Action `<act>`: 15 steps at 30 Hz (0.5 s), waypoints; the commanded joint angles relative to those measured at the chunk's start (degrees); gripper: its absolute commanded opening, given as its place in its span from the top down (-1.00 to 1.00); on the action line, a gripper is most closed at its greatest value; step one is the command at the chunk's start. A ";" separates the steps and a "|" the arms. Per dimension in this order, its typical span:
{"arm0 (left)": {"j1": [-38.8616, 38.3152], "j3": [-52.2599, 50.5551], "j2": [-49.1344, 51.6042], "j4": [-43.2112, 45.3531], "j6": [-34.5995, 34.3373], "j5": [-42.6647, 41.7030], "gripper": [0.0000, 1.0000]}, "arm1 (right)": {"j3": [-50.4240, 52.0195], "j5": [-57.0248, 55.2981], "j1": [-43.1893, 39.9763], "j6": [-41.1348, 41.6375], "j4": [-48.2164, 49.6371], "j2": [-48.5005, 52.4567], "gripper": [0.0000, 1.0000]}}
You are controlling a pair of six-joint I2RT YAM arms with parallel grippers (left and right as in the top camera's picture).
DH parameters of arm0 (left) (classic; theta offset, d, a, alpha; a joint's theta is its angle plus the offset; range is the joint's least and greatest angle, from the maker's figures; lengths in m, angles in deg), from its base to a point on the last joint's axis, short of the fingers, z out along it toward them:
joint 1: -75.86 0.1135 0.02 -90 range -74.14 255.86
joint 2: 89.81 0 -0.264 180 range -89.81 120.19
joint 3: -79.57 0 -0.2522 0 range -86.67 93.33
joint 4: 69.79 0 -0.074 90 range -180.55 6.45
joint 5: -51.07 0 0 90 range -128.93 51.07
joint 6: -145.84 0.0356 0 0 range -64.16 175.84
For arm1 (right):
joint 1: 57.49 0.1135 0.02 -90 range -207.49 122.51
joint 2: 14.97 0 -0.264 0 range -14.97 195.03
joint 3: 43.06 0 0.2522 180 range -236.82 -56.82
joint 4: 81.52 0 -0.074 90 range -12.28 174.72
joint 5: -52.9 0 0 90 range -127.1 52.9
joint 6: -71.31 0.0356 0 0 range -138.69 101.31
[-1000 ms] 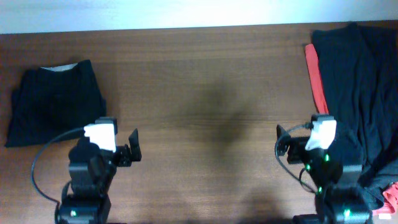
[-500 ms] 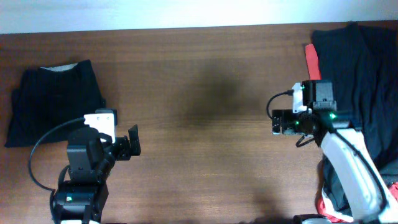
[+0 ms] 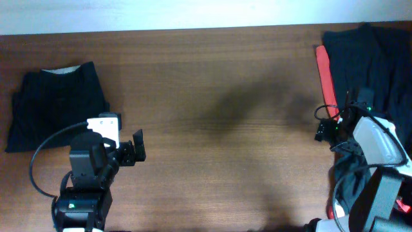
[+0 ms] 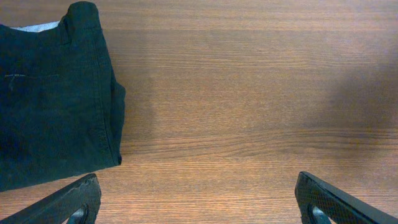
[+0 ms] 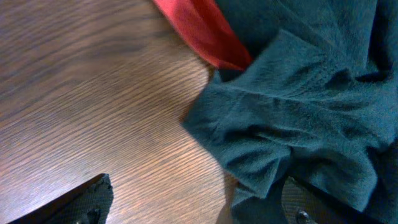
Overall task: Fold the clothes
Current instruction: 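Reach the right gripper to the dark green shirt on the pile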
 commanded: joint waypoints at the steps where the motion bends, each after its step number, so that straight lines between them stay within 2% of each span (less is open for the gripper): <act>1: 0.31 1.22 0.04 -0.02 0.90 -0.61 -0.98 | -0.92 -1.40 -2.34 0.55 -0.02 2.54 -0.76; 4: 0.31 1.22 0.04 0.00 0.90 -0.59 -0.98 | -0.87 -0.96 -3.82 0.59 -0.09 4.83 -0.67; 8: 0.31 1.22 0.04 0.04 0.90 -0.52 -0.98 | -0.87 -0.72 -3.76 0.61 -0.07 5.70 -0.29; 10: 0.33 1.22 0.04 0.02 0.92 -0.13 -0.98 | -0.87 -0.74 -3.78 0.61 -0.04 5.70 -0.18; 15: 0.31 1.22 0.04 0.04 0.92 -0.13 -0.98 | -0.81 -0.72 -3.78 0.61 -0.11 5.70 -0.08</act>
